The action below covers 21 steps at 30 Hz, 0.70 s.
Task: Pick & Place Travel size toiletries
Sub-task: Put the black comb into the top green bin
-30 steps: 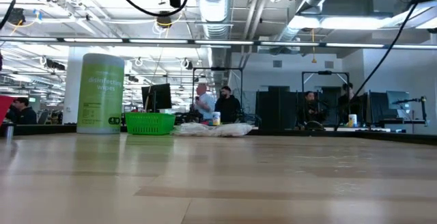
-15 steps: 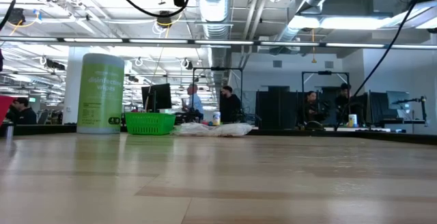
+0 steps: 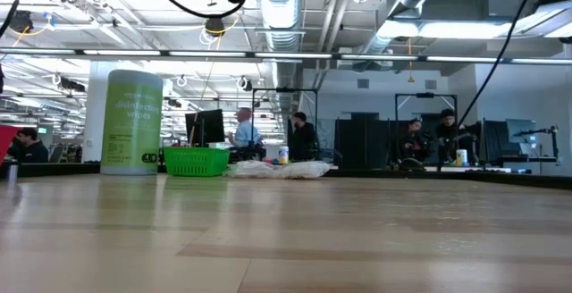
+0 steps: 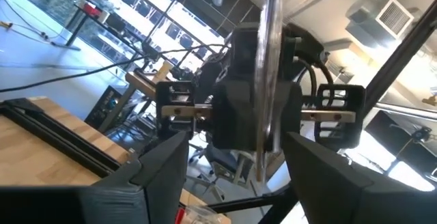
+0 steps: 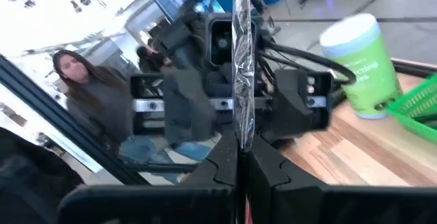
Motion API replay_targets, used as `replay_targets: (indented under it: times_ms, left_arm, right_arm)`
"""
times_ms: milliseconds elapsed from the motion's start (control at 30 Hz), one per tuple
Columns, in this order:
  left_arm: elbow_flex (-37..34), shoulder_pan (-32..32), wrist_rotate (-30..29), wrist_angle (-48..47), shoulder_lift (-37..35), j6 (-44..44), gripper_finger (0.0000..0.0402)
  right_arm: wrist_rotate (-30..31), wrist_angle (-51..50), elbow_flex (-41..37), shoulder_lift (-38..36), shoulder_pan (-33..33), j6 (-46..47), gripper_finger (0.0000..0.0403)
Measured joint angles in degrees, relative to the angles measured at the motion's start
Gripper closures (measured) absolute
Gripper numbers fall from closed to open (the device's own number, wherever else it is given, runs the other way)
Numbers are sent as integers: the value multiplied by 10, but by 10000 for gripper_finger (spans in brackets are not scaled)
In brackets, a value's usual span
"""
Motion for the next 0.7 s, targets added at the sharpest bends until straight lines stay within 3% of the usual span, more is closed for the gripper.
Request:
replay_targets:
  times_ms: [367,700]
  left_arm:
    - [0,-3,0,5,0,1,177]
    - [0,-3,0,21,0,21,241]
  right_arm:
    - [-4,-37,31,29,3,6,403]
    - [-6,-45,31,27,2,30,403]
